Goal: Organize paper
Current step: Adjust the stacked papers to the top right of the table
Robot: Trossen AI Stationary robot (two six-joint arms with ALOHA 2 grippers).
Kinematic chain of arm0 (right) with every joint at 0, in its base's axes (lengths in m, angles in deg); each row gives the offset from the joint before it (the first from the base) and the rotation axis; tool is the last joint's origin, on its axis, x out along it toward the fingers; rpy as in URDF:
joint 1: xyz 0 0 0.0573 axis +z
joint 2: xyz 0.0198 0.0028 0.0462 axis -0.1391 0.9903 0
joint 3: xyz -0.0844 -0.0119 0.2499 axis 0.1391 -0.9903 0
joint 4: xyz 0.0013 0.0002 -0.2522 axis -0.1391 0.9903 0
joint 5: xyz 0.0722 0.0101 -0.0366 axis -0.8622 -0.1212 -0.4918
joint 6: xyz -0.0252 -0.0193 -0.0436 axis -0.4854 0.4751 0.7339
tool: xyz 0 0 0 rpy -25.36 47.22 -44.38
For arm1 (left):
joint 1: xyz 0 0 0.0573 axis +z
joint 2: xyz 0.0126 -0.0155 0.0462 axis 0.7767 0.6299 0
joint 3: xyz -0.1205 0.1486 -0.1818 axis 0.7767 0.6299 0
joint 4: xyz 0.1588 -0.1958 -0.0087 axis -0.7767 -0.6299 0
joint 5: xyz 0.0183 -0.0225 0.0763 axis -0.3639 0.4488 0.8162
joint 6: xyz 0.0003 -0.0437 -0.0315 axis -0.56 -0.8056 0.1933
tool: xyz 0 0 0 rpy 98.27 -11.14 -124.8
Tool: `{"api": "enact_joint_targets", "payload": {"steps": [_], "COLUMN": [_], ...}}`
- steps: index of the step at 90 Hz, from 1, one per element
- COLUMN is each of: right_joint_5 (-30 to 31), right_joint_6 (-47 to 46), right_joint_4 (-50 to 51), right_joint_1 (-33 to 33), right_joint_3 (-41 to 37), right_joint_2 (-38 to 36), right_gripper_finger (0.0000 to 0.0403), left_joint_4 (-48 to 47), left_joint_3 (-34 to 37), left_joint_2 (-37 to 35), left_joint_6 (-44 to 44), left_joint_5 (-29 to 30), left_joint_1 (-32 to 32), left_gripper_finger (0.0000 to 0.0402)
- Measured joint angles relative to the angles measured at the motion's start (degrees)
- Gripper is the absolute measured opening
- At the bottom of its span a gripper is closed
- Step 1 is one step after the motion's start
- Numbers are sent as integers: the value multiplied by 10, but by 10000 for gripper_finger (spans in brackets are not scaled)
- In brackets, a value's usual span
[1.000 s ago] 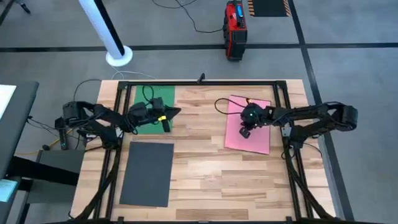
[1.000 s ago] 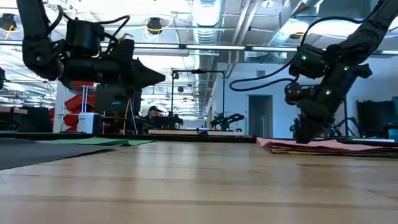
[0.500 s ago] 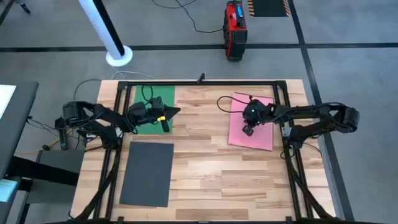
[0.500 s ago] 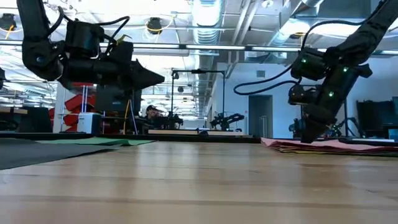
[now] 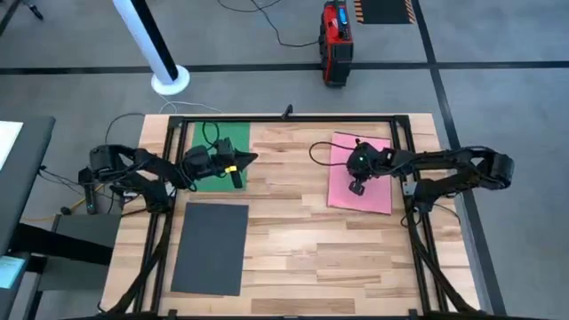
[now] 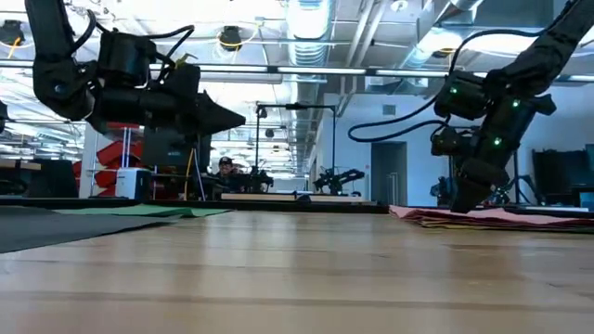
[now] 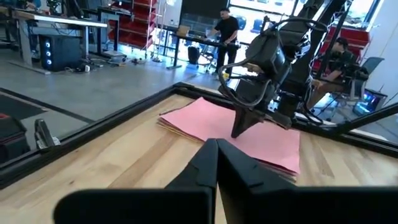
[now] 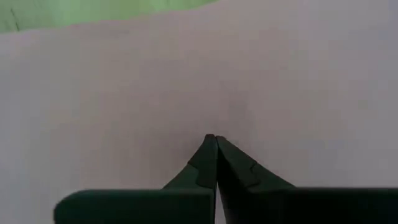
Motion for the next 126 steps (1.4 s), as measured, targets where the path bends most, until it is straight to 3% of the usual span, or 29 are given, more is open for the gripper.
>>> {"api": "enact_joint_targets", "payload": {"steps": [20, 42, 58, 79, 97, 115, 126], "right_joint_5": [22, 67, 71, 50, 63, 74, 119], "right_joint_6": [-20, -25, -61, -137, -207, -232, -233], "right_joint_4": [28, 175, 257, 247, 238, 174, 164], "right_joint_1": [13, 32, 83, 220, 332, 381, 382], "right_joint_3": [26, 114, 170, 197, 197, 197, 197], "right_joint_2": [3, 4, 3, 3, 27, 93, 137], "right_gripper_finger": [0, 1, 38, 108, 129, 128, 128], "left_joint_4": [2, 3, 0, -8, -11, -11, -11], "left_joint_3": [-1, -1, -1, -1, -1, -1, -1], "left_joint_2": [0, 0, 0, 0, 0, 0, 0], "left_joint_6": [1, 0, -1, -4, -4, -3, -3], "left_joint_5": [3, 3, 3, 3, 3, 3, 3], "left_joint_1": [8, 10, 10, 9, 9, 9, 9], "left_gripper_finger": [0, 0, 0, 0, 0, 0, 0]}}
